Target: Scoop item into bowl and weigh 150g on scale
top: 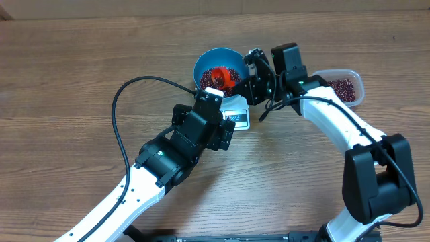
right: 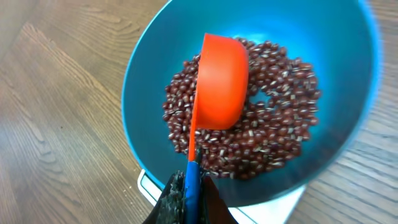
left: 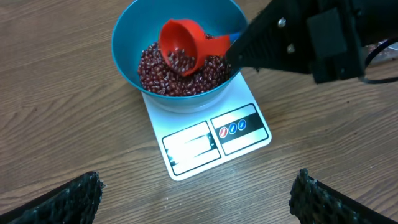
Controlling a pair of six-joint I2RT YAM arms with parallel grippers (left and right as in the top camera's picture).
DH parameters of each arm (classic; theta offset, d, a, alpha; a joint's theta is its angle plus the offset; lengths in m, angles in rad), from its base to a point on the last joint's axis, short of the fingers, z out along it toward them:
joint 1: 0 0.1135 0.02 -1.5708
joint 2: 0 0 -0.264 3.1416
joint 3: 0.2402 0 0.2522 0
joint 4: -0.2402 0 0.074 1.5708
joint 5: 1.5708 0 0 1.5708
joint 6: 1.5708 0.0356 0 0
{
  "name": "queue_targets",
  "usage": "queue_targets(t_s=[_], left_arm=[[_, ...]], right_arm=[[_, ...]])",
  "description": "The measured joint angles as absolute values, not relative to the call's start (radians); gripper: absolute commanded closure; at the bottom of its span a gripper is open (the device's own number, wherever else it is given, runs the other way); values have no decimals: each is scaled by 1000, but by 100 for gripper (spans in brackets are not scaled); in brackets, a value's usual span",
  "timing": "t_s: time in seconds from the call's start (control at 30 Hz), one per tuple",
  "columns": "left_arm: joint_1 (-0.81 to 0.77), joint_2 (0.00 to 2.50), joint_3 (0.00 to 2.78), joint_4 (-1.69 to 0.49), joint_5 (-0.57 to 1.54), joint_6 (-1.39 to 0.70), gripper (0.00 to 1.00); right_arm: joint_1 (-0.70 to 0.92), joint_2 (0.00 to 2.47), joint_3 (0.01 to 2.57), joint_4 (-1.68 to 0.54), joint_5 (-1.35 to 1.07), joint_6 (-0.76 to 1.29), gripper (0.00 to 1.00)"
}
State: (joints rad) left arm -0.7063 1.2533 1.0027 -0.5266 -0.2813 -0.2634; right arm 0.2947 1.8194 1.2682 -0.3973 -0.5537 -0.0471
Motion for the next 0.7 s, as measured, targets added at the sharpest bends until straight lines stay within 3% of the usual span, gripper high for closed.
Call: queue_targets(t_s=[0.7], left_arm=[[-706, 1253, 1002, -527, -281, -263, 1]], right_arm=[[289, 1708, 1268, -503, -550, -337, 96]])
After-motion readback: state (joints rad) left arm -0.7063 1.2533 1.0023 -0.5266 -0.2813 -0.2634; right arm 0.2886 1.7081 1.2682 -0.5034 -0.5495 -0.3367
